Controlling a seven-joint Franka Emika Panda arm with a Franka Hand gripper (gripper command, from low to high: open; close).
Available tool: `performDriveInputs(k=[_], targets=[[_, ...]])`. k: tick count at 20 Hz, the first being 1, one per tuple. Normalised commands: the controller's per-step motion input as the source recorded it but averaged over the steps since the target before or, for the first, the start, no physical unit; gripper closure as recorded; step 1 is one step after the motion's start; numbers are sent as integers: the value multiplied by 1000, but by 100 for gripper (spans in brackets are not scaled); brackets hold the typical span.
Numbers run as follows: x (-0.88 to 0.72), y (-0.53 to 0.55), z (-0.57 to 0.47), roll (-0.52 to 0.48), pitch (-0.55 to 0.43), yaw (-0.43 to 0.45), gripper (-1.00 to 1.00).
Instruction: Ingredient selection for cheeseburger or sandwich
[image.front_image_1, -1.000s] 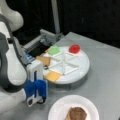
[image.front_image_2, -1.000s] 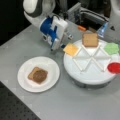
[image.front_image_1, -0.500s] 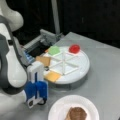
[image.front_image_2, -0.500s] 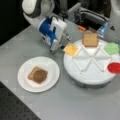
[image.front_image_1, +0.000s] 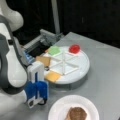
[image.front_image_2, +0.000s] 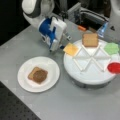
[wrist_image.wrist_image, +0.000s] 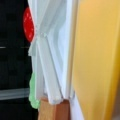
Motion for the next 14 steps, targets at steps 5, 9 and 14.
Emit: performDriveInputs(k=[5, 9, 14], targets=[[429, -177, -185, 215, -76, 124, 100], [415, -165, -179, 211, -68, 117, 100], [379, -164, -152, 213, -51, 118, 100]])
